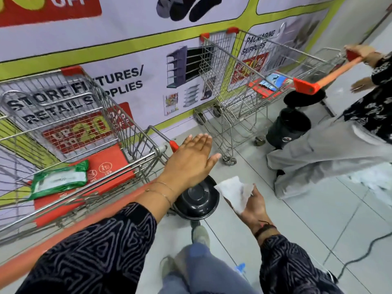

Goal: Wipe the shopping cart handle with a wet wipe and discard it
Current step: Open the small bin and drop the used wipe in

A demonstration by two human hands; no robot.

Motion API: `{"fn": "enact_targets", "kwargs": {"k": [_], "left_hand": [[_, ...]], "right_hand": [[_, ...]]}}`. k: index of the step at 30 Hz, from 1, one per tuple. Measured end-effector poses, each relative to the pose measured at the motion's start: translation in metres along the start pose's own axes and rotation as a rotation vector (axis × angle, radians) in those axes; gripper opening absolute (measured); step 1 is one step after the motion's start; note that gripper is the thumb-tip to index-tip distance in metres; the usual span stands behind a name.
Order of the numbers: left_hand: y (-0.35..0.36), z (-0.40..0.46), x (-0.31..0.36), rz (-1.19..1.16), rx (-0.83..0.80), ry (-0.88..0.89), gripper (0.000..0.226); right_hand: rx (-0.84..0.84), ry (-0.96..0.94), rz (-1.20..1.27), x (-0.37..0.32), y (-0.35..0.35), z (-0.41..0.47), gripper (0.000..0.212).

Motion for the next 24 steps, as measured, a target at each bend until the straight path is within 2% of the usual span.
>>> {"fn": "enact_targets", "kwargs": {"k": [4,10,14,19,21,24], "left_hand": [[-0.001,-0.002,0.002,0.001,-0.012,-0.002,0.061],[-0.003,-0.001,0.001,-0.045,-0.038,-0.007,0.058],[-0.008,0.001,-0.003,-0.156,-0.115,0.004,0.056],[-0.007,0.009,-0.009,0.027,-0.113,0.093,0.057],[-0.007,0.010,-0.009,0.022,-0.101,0.118,0.059],[-0.010,0.010,-0.008,-0.016,-0.084,0.123,0.061]], "right_hand": [[-0.012,0.034,-0.042,0.004,-0.002,0.004,0.069],[0.011,0.086,-0.175,0.014,0.004,0.021,0.037],[0.059,0.085,-0.219,0.015,0.001,0.036,0.031],[0.079,0.093,-0.215,0.014,-0.002,0.060,0.026],[0.118,0.084,-0.239,0.015,-0.007,0.073,0.030],[0.197,-0.004,-0.545,0.016,-0.018,0.094,0.040]]}}
Point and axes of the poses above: each hand's wrist, its own z-axis towards the middle knuckle, its own y-axis out of the palm, x = y × z, the point moved 2 cm from there along z, towards the middle knuckle, and after that the axes turned 2 degrees about -x, right-handed, at the moved point
